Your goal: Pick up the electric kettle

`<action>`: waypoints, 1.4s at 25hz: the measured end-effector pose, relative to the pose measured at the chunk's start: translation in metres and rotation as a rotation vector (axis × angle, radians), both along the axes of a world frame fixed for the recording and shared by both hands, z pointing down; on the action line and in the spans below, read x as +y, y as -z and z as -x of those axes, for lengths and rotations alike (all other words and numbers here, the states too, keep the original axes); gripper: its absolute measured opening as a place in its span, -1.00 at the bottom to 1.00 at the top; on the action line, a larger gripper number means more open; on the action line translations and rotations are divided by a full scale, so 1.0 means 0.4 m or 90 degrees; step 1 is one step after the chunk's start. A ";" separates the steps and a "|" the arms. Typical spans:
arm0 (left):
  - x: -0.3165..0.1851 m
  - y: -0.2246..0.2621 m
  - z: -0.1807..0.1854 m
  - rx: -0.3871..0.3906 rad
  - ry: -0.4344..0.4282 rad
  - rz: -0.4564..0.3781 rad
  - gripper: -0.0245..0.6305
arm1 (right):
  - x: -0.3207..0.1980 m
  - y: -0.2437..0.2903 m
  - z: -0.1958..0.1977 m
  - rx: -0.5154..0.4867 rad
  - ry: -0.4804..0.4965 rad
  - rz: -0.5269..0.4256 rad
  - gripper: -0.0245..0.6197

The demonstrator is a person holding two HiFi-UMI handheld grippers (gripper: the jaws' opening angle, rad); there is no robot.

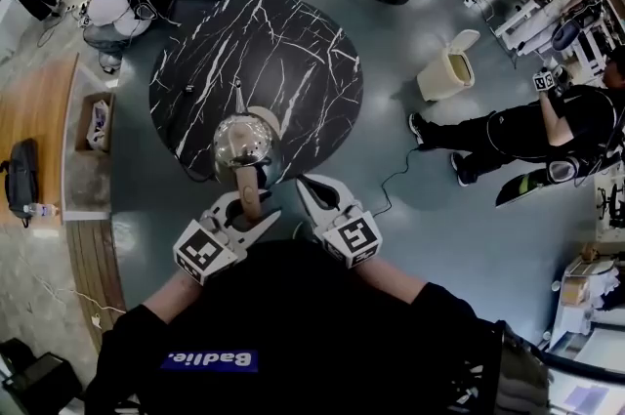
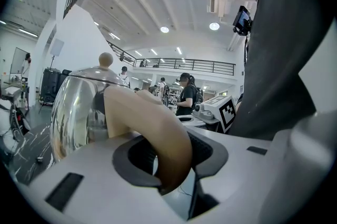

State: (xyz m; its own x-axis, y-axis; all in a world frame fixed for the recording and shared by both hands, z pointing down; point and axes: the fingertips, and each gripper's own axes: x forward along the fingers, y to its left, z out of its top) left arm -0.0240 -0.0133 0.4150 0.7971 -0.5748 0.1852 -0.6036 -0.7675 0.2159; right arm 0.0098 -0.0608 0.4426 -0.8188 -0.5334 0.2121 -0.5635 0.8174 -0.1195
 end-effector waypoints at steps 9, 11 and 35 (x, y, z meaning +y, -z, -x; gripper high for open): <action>0.010 0.001 0.002 0.004 0.000 0.003 -0.54 | 0.016 -0.002 0.008 0.000 0.006 0.000 -0.92; 0.014 0.002 -0.002 0.003 -0.005 0.004 -0.54 | 0.020 -0.002 0.005 0.002 0.006 -0.001 -0.92; 0.033 0.004 -0.030 0.016 -0.010 -0.005 -0.54 | 0.034 -0.005 -0.020 0.008 0.000 0.000 -0.92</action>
State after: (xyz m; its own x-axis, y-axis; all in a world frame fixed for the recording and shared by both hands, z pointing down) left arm -0.0121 0.0000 0.4133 0.8105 -0.5633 0.1607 -0.5858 -0.7784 0.2255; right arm 0.0179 -0.0472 0.4445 -0.8159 -0.5339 0.2219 -0.5653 0.8172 -0.1122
